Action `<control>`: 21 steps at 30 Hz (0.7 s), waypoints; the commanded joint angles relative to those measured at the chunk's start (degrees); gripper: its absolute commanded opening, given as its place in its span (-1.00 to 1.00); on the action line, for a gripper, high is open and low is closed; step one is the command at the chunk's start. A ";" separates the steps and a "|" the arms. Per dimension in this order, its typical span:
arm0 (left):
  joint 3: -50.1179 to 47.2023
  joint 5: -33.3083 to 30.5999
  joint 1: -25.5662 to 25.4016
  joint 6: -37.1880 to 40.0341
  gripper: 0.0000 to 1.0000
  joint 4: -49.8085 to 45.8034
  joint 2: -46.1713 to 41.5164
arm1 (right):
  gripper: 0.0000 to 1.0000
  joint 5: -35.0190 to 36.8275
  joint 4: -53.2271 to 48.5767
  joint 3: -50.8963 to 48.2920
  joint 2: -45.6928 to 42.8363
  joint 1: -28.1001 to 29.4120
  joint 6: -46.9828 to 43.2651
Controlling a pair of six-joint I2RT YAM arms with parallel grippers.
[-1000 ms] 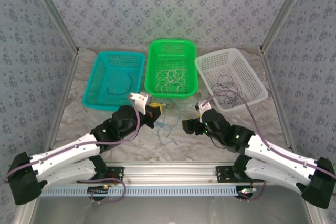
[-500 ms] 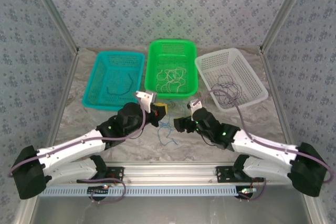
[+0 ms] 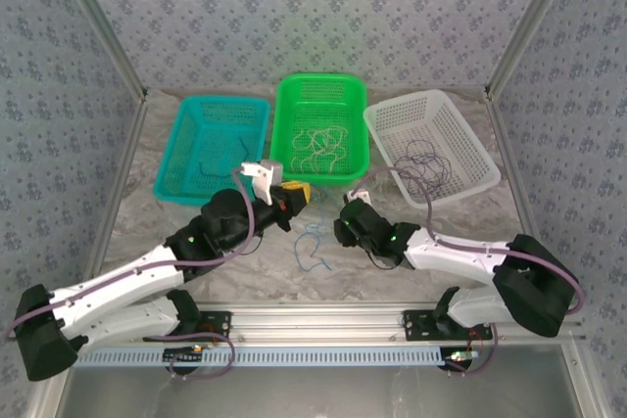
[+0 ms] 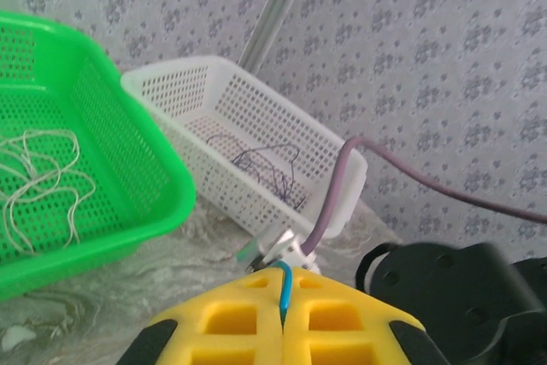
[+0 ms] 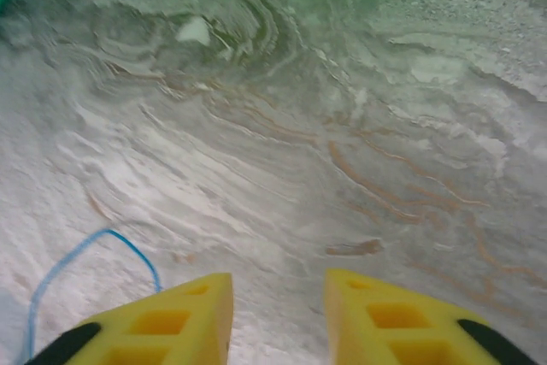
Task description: Untangle the cables
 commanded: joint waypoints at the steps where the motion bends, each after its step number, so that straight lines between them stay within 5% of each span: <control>1: 2.56 -1.84 -0.24 3.04 -0.89 -1.28 -2.31 | -0.41 2.75 -8.23 1.75 1.26 0.00 0.68; 7: 3.56 -4.55 0.27 6.11 -0.85 -6.73 -6.26 | -0.49 5.83 -15.94 2.16 0.45 0.00 0.15; 14: 3.51 -4.94 1.03 7.03 -0.81 -11.45 -7.19 | -0.82 4.57 -14.91 1.13 -3.11 -0.04 -2.26; 21: 5.28 -7.71 3.47 10.15 -0.80 -20.89 -8.64 | -0.82 6.62 -21.01 1.60 -4.79 -0.38 -2.53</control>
